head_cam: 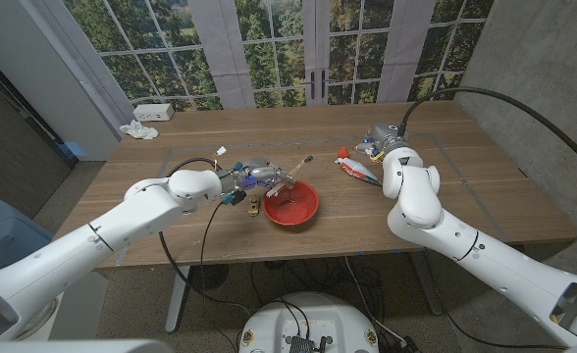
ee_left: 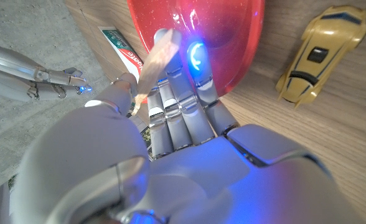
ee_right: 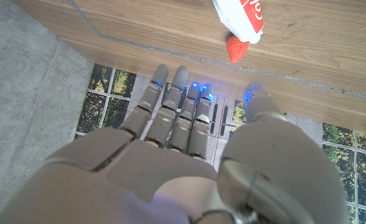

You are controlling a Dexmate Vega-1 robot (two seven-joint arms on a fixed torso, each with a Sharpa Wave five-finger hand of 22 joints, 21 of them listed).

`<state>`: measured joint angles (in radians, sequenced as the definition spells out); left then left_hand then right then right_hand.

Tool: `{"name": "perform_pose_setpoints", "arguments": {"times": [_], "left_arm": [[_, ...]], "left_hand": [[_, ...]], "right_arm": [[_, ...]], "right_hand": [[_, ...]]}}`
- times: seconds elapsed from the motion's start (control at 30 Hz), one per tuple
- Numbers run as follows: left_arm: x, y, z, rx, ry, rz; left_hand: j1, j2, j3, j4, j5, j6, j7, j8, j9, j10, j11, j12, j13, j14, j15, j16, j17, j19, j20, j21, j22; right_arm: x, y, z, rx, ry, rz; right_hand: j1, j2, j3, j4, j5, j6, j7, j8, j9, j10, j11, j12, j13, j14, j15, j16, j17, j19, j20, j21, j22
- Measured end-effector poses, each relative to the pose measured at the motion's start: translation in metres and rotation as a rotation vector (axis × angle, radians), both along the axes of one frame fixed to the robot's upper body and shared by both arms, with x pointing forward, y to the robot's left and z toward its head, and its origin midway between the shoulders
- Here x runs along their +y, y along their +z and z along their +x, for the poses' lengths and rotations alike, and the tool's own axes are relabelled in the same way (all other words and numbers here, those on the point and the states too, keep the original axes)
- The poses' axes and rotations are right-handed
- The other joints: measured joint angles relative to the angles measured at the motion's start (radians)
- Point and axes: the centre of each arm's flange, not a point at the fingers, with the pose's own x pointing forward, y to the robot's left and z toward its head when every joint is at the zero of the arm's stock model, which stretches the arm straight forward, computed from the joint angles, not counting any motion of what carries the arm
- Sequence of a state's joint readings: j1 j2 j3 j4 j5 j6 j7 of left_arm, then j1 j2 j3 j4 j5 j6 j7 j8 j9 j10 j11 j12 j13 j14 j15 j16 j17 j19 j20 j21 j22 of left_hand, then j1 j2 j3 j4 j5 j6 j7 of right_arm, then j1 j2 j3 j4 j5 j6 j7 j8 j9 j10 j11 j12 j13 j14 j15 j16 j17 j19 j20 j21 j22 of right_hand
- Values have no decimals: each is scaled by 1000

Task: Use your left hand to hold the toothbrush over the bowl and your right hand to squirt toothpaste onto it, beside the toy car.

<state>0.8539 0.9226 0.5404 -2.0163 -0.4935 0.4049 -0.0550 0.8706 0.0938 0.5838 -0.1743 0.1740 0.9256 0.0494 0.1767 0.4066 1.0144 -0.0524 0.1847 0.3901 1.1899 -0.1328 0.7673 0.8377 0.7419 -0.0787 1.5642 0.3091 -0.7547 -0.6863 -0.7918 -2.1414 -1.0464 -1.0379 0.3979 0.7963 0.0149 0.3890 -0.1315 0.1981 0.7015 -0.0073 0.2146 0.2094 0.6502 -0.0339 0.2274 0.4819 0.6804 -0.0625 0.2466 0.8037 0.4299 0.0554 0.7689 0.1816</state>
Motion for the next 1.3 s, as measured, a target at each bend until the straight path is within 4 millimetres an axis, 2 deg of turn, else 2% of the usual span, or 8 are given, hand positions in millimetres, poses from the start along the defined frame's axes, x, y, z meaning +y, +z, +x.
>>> {"name": "perform_pose_setpoints", "arguments": {"times": [0.3, 0.37, 0.6, 1.07, 1.3], "left_arm": [[-7, -2, -4, -19, 19, 45], [-7, -2, -3, -30, 39, 63], [-9, -2, -8, -78, 72, 119], [-14, -8, -25, -125, 107, 188], [-15, -11, -33, -141, 129, 213]], "left_hand": [[4, -4, -8, 2, 0, 7, -7, 1, -9, 8, -8, 0, -14, 10, -18, 7, -15, 0, 0, -4, -3], [4, -4, -10, 5, 0, 7, -7, 1, -10, 9, -9, 0, -16, 10, -19, 7, -19, 0, 0, -4, -3], [12, 4, -19, 4, 0, 7, -7, 1, -17, 11, -11, 0, -28, 12, -26, 7, -32, 0, 0, -4, -8], [25, 7, -28, 5, 0, 14, -7, 5, -28, 14, -14, 5, -47, 12, -26, 22, -45, 0, 0, -4, -7], [26, 7, -35, 4, 0, 20, -1, 5, -32, 16, -16, 5, -56, 13, -26, 23, -51, 0, 0, -7, -12]], "right_arm": [[0, -1, 3, 10, 15, 3], [0, 0, 3, 10, 16, 1], [-1, 0, 5, 12, 23, 1], [-1, -3, 5, 8, 43, 5], [-1, -4, 3, 1, 53, 7]], "right_hand": [[0, 1, -3, -3, 0, 0, 0, 0, 0, 0, 0, -7, 0, 0, 0, 0, -3, 0, 0, 0, 0], [5, 16, -3, -3, 0, 0, 0, 0, 0, 0, 0, -7, 0, 0, 0, 0, -3, 0, 0, 0, 0], [5, 16, -3, -3, 0, 0, 0, 0, 0, 0, 0, -7, -5, 0, 0, 0, -3, 0, 0, 0, 0], [5, 16, -7, -7, 0, -8, 7, 0, 0, 0, 0, -7, -2, 0, 0, 5, -11, 0, 0, -4, 0], [5, 16, -7, -7, 0, -13, 2, 0, 0, 4, -4, -7, -2, 0, 0, 9, -12, 0, 0, -4, 0]]}}
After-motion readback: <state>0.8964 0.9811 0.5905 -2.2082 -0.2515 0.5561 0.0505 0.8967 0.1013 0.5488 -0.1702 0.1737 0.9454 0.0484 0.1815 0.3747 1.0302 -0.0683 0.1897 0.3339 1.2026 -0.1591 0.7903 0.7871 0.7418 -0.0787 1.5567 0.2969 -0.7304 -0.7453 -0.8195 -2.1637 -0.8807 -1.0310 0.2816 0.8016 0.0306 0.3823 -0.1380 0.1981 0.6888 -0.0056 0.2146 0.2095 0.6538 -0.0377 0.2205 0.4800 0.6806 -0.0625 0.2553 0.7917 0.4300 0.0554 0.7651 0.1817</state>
